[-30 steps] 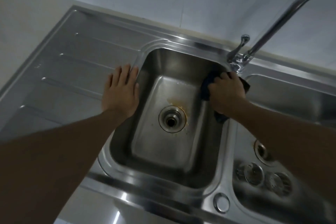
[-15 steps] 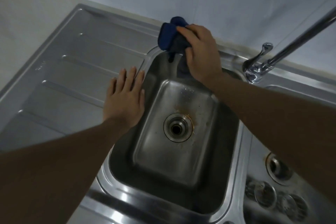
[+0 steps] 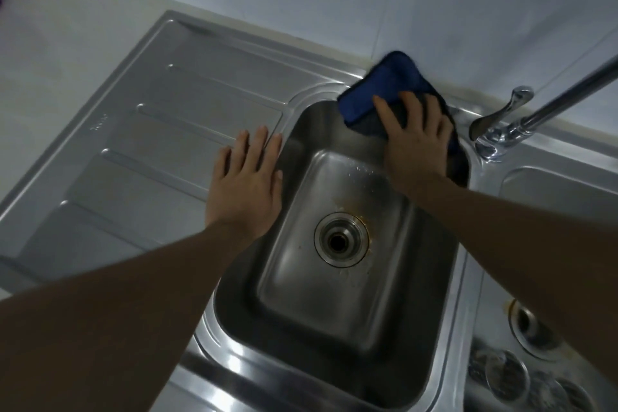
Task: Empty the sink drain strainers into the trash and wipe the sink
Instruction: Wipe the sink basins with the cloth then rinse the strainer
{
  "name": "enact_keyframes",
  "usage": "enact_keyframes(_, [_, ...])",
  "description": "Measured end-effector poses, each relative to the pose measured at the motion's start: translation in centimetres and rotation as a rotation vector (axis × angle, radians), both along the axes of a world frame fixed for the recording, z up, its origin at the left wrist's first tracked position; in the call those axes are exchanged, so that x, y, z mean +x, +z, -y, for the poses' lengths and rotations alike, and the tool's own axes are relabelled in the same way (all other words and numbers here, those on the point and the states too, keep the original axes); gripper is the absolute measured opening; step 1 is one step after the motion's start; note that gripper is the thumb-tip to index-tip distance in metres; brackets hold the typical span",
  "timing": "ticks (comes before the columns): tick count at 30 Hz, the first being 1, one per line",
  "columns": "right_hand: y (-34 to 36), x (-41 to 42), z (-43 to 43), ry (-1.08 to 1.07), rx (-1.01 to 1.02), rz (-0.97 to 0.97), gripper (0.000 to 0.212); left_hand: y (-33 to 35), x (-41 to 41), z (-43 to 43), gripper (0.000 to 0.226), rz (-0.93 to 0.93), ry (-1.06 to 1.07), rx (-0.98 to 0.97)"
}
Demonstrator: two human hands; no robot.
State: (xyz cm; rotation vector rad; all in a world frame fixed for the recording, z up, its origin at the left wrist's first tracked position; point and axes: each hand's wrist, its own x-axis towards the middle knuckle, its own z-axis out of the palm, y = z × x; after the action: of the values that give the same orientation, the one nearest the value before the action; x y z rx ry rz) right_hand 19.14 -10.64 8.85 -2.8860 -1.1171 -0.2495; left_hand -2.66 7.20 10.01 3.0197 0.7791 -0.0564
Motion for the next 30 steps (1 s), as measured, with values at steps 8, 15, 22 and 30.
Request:
enact_keyframes(8, [1.5, 0.3, -3.9, 0.171, -0.132, 0.017, 0.103, 0.1, -0.1, -0.1, 0.059, 0.004, -0.011, -0.008])
enact_keyframes(15, [-0.6, -1.1, 2.0, -0.266, 0.035, -0.048, 0.105, 0.2, 0.1, 0.1, 0.059, -0.014, 0.000, -0.005])
enact_keyframes(22, [1.0, -1.1, -6.2, 0.231, -0.083, -0.010, 0.101, 0.5, 0.0, 0.2, 0.059, -0.008, 0.005, -0.028])
enact_keyframes(30, [-1.3, 0.9, 2.3, 0.448, -0.505, 0.357, 0.038, -0.1, 0.1, 0.0, 0.060, -0.002, 0.008, -0.015])
